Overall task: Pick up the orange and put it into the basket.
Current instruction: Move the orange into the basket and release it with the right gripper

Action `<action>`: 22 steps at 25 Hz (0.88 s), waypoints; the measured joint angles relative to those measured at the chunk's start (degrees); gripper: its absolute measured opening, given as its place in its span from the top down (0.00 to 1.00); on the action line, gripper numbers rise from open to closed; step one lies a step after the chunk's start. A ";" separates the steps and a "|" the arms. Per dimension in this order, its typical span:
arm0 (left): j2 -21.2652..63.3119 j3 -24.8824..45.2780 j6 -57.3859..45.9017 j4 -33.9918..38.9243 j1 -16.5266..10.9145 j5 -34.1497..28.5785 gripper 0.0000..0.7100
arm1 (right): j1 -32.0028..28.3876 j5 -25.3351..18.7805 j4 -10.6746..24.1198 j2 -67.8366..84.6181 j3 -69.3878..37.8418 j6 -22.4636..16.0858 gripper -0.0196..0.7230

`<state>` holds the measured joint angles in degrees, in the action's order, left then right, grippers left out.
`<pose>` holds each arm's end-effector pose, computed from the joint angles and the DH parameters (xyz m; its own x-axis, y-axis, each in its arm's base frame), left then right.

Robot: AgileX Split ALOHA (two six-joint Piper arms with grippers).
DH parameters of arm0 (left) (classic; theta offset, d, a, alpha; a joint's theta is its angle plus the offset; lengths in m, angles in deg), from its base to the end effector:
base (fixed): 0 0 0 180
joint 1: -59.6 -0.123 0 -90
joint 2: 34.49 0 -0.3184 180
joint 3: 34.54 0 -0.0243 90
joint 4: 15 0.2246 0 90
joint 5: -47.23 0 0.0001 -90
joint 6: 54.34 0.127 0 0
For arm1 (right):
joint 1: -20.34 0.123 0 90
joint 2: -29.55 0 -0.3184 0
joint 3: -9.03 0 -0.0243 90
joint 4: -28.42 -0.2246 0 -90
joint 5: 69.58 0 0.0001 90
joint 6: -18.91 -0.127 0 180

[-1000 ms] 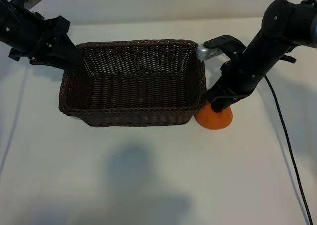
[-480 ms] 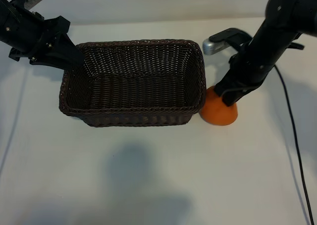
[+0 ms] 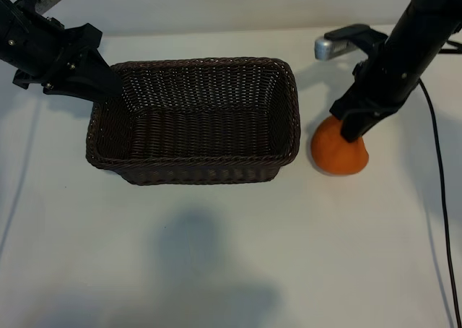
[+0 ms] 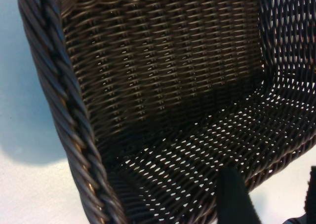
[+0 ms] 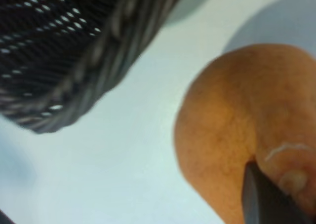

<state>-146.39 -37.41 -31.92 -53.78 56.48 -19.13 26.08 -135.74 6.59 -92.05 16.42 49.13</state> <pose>0.3609 -0.0533 0.2658 -0.9748 0.0121 -0.2229 0.1357 0.8250 -0.5486 0.3779 0.0814 0.2049 -0.8922 -0.4287 -0.1423 -0.4515 0.8368 0.3096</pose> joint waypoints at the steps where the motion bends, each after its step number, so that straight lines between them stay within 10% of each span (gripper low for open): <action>1: 0.00 0.00 0.00 0.00 0.00 0.00 0.43 | 0.00 -0.63 0.00 0.66 0.94 -0.41 0.91; 22: 0.00 0.00 0.00 0.00 0.00 -0.03 0.43 | -0.02 -3.92 2.88 9.34 9.97 -5.37 0.91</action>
<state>-146.39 -37.41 -31.92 -53.78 56.48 -19.16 26.06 -139.66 9.46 -82.71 26.39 43.77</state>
